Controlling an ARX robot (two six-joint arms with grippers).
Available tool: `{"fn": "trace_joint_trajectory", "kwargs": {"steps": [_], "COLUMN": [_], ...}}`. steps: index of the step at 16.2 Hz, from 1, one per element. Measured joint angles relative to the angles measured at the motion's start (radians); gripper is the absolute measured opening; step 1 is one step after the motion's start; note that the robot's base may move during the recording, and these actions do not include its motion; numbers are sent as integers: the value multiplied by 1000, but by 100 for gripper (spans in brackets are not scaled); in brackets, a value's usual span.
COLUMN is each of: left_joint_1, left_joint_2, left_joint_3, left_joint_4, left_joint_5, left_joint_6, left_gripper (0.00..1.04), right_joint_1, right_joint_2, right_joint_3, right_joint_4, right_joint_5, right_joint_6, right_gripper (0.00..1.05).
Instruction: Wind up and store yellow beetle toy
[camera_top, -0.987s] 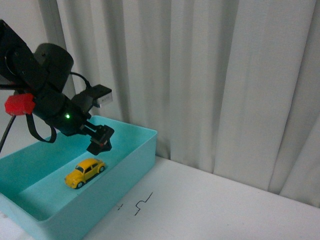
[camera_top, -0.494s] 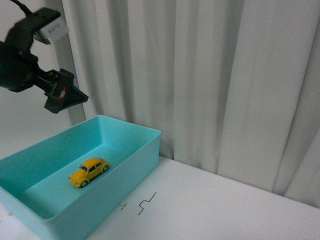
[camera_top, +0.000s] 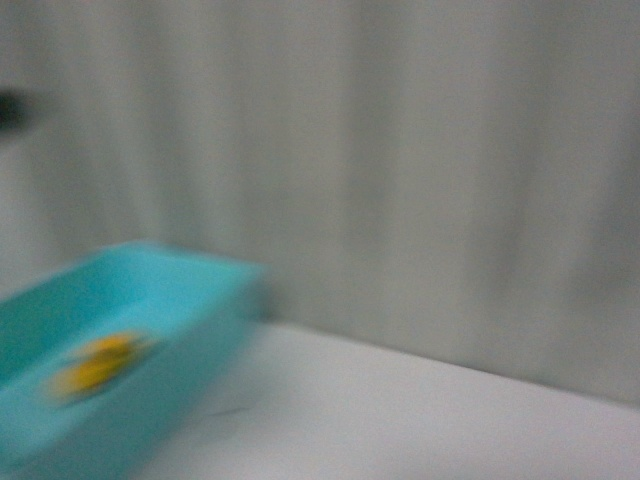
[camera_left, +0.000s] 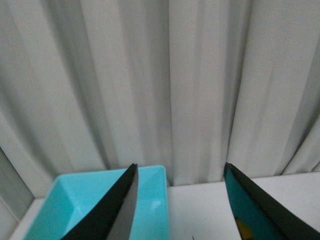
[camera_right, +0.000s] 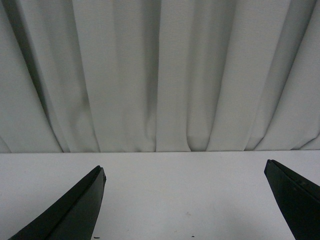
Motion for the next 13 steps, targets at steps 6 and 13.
{"fn": "trace_joint_trajectory", "kwargs": {"steps": [6,13], "left_joint_1": [-217,-409], "left_joint_2": [-189,-310], "left_joint_3": [-181,-261], "left_joint_4": [-10,-61], "left_joint_5": [-230,-408], "left_joint_6": [-93,-94], "left_gripper": [2,2], "right_joint_1": [0,0], "right_joint_2": [0,0], "right_joint_3": [0,0], "right_joint_4": [-1,0], "right_joint_5": [-2,-2], "right_joint_6": [0,0], "right_gripper": [98,98]}}
